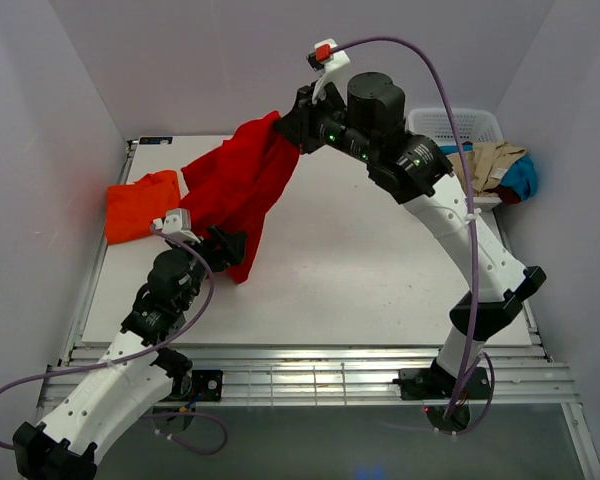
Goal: Fold and stack the t-shirts
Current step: Move the tshirt to the center of the board
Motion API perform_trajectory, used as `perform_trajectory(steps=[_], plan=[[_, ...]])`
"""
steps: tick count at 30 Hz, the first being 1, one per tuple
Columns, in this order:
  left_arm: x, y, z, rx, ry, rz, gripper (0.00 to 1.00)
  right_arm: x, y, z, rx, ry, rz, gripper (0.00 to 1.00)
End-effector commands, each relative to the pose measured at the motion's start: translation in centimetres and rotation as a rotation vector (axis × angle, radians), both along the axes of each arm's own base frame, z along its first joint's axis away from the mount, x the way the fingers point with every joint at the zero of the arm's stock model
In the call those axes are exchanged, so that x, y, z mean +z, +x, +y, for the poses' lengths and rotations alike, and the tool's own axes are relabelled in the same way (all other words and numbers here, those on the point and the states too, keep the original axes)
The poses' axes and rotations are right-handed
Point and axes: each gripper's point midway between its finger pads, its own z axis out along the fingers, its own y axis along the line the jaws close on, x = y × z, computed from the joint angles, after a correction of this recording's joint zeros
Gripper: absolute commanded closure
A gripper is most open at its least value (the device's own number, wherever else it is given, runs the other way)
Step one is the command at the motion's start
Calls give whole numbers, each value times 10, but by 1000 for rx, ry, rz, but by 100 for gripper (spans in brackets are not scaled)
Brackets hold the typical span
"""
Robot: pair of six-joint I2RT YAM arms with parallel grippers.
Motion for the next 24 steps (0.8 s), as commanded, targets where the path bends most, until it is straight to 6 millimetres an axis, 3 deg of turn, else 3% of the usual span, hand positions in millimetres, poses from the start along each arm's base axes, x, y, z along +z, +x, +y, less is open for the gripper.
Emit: perform_trajectory(steps=[1,2,3,4,5,6,7,8,9,12,16,17,18,20,21,24], plan=[[7,-1,6,23,-12,-16,2,-2,9,-45,-193,-28,-69,92],[9,-3,4,9,-15,-21,2,-16,15,-54,-239,-46,-66,92],[8,-4,2,-5,-15,-23,2,-20,14,-80,-329,-53,-71,92],[10,-5,-2,-26,-13,-29,2,-41,18,-91,-379,-82,-43,92],[9,-7,-9,-70,-15,-28,2,-99,28,-108,-436,-174,33,92],[9,-8,-13,-97,-12,-28,2,-105,27,-134,-519,-166,39,92],[10,-10,-18,-125,-12,-31,2,-124,27,-148,-567,-173,78,92],[12,-12,-22,-151,-13,-34,2,-171,29,-172,-628,-242,143,92],[12,-14,-26,-177,-14,-27,2,-175,23,-199,-723,-239,141,92],[15,-13,-25,-167,-4,-12,2,-218,6,-253,-913,-311,191,92],[-4,-7,-25,-153,30,64,2,-248,-17,-292,-1034,-402,244,91],[-12,-6,-26,-156,35,88,2,-251,-19,-296,-1043,-414,252,84],[-24,-5,-27,-157,45,120,2,-253,-21,-297,-1050,-423,257,52],[-50,2,-27,-136,73,182,2,-257,-24,-300,-1053,-454,273,24],[-60,4,-27,-129,84,199,2,-259,-24,-299,-1044,-463,279,14],[-90,13,-31,-124,109,246,3,-261,-20,-288,-977,-455,268,11]])
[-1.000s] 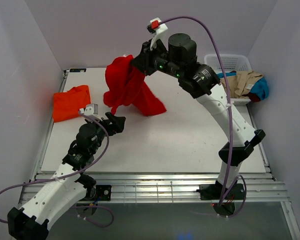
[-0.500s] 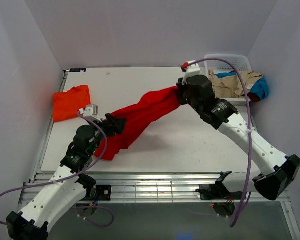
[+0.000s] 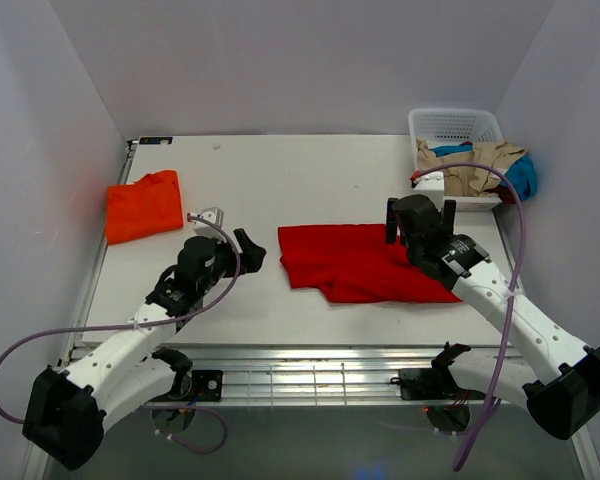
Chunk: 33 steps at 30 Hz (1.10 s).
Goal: Fold and stack the t-shirts
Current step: Move the tshirt to the center of the board, then flatten out the tshirt
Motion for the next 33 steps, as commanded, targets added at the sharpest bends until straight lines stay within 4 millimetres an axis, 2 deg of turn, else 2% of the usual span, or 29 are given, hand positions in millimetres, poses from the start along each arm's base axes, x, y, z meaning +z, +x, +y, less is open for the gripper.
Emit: perform_trajectory(steps=[1,2,3,4,6,7,8,9,11,12,13,14,15,17,18,19,21,22,23,25,26,33], plan=[[-21,12,-4,10,-2,-3,4,7,6,5,17,19,-38,10],[-32,15,-9,-6,2,21,4,7,8,9,30,27,-44,10],[-35,17,-14,-17,-5,23,5,5,8,13,50,37,-39,9],[-29,25,-18,-20,-20,-10,6,4,8,14,64,38,-39,9],[-38,39,-26,-27,3,-5,8,-2,8,21,96,60,-37,10],[-25,52,-32,-25,-5,-41,10,-10,6,22,106,63,-24,11],[-38,60,-33,-16,19,-16,12,-13,4,25,120,72,-21,11],[-39,66,-36,-21,33,-25,14,-15,4,30,141,97,-24,12],[-24,85,-47,-29,21,-71,18,-28,0,32,159,107,-6,14],[-35,92,-50,-34,43,-55,20,-32,0,36,172,120,-5,19],[-35,99,-52,-34,52,-57,20,-36,-1,37,178,124,-2,22],[-27,110,-57,-30,50,-78,20,-46,-4,37,187,123,14,26],[-39,117,-59,-27,70,-57,20,-51,-5,41,204,129,23,32],[-43,128,-64,-36,98,-61,20,-56,-3,47,233,146,14,36],[-37,137,-69,-39,97,-79,20,-65,-7,52,263,158,34,37],[-49,142,-70,-36,120,-61,21,-65,-4,58,284,179,19,38],[-49,153,-75,-37,136,-75,21,-75,-7,67,323,201,35,37],[-52,157,-76,-36,144,-74,21,-77,-6,69,330,204,36,37],[-64,160,-76,-40,171,-59,21,-80,-5,71,334,206,42,37],[-68,166,-78,-38,179,-57,21,-86,-4,72,336,202,58,38],[-77,166,-78,-39,190,-43,21,-88,-4,73,336,200,65,38],[-84,168,-81,-39,223,-34,22,-95,-4,74,339,199,74,38]])
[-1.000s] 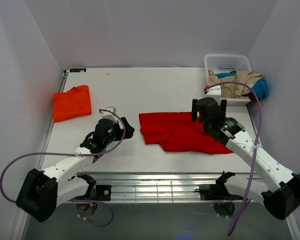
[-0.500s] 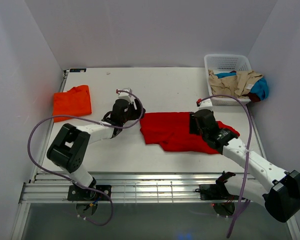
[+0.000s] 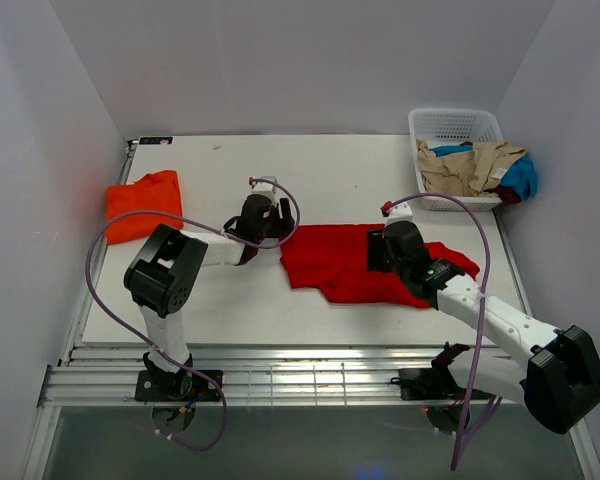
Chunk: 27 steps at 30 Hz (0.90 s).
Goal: Fold and stack the t-shirts
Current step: Flatten out the tshirt
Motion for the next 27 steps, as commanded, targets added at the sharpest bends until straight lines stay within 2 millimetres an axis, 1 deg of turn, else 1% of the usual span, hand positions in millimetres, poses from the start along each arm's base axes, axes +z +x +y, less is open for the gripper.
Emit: perform_trajectory(steps=[1,5,6,7,8,9,10,11,12,13,14,15,16,18,19,20,21,22,24,25,26,27], plan=[[28,11,-7,1,0,-71,22,5,6,7,15,27,-39,38],[24,11,-10,7,24,-51,23,3,12,10,16,24,-47,36],[19,10,-9,13,37,-37,23,4,15,11,15,24,-53,36],[17,9,-10,13,41,-32,23,6,18,13,16,25,-62,35],[15,8,-12,13,43,-26,24,0,21,14,18,7,-50,35],[13,7,-12,16,54,-16,25,4,26,18,19,7,-58,35],[10,6,-12,22,61,-8,25,4,29,18,18,1,-55,35],[7,3,-14,23,68,1,26,-3,32,20,18,-11,-40,35],[4,2,-13,27,79,15,26,2,38,25,26,-9,-50,35],[3,1,-12,35,87,19,27,-5,40,26,27,-24,-31,35],[0,0,-12,41,93,28,27,-7,42,29,35,-27,-25,35],[-3,-3,-11,45,106,39,27,-2,47,33,40,-27,-35,35],[-4,-3,-9,57,117,40,28,-5,53,36,41,-27,-40,35],[-6,-6,-8,63,130,45,28,-3,62,39,40,-29,-52,35],[-6,-7,-7,66,135,46,28,-2,70,43,43,-36,-55,35],[-6,-7,-5,75,143,46,28,1,80,46,40,-35,-67,35],[-7,-7,-5,74,146,48,28,2,81,45,36,-33,-71,35],[-8,-8,-5,73,147,51,28,4,90,48,39,-38,-76,35],[-9,-8,-4,74,153,52,29,7,100,52,44,-33,-81,35],[-10,-8,-4,75,155,54,29,0,104,54,50,-47,-67,35],[-10,-7,-5,75,154,52,29,7,113,59,56,-37,-84,35],[-13,-6,-5,74,161,56,29,7,119,60,58,-38,-86,35]])
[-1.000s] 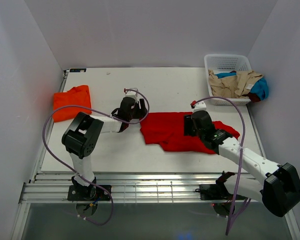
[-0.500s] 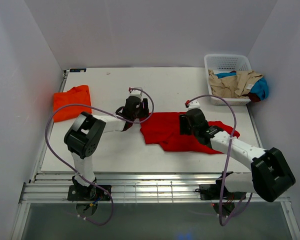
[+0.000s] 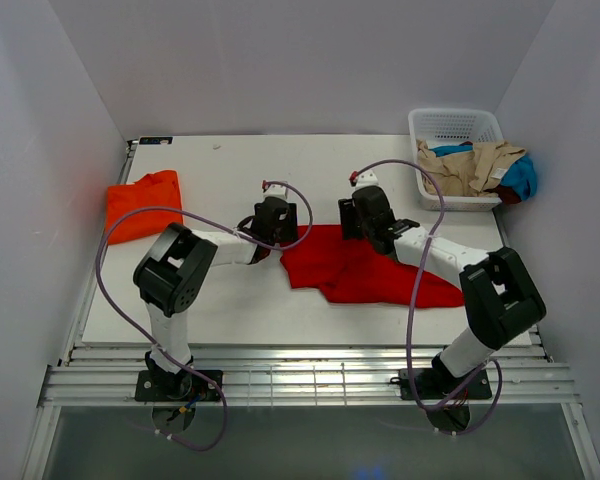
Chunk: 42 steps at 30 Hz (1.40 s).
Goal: Fold and stack the t-shirts
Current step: Flatten out the tshirt
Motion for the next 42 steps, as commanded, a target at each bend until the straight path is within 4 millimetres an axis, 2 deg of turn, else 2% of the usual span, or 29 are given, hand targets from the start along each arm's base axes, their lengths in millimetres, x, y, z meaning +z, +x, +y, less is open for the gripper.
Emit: perform_trajectory(steps=[1,3,4,5,6,9,17,18,20,22,31,33,36,37,38,40,42], plan=[[4,7,-2,15,17,-7,30,23,37,17,28,29,-84,35],[1,8,-2,15,24,-1,32,20,48,21,34,30,-82,34],[0,8,-2,17,25,0,35,6,51,23,41,14,-51,35],[0,10,-3,19,25,0,36,10,58,28,51,23,-54,35],[-1,10,-3,20,26,0,37,-2,59,30,55,11,-30,35],[-3,9,-3,15,29,7,43,-15,56,36,74,19,12,36],[-1,8,-1,17,36,8,48,-37,45,38,101,37,62,36],[-1,8,-1,17,36,8,50,-43,45,39,103,31,76,37],[0,7,0,18,38,8,52,-45,45,43,117,36,87,46],[-1,7,0,17,41,10,55,-51,45,44,120,33,108,49],[-3,6,3,23,57,12,58,-74,45,41,117,-7,147,52],[-3,6,4,26,60,11,62,-73,47,41,115,-13,142,55],[-4,6,5,28,62,13,67,-70,50,41,111,-21,132,69],[-5,6,5,30,63,15,69,-68,52,40,106,-24,125,78],[-5,6,5,30,63,15,75,-68,52,38,103,-33,126,82],[-5,7,6,35,65,13,80,-64,54,34,92,-49,114,88],[-3,7,6,39,63,9,82,-56,52,32,94,-61,106,88]])
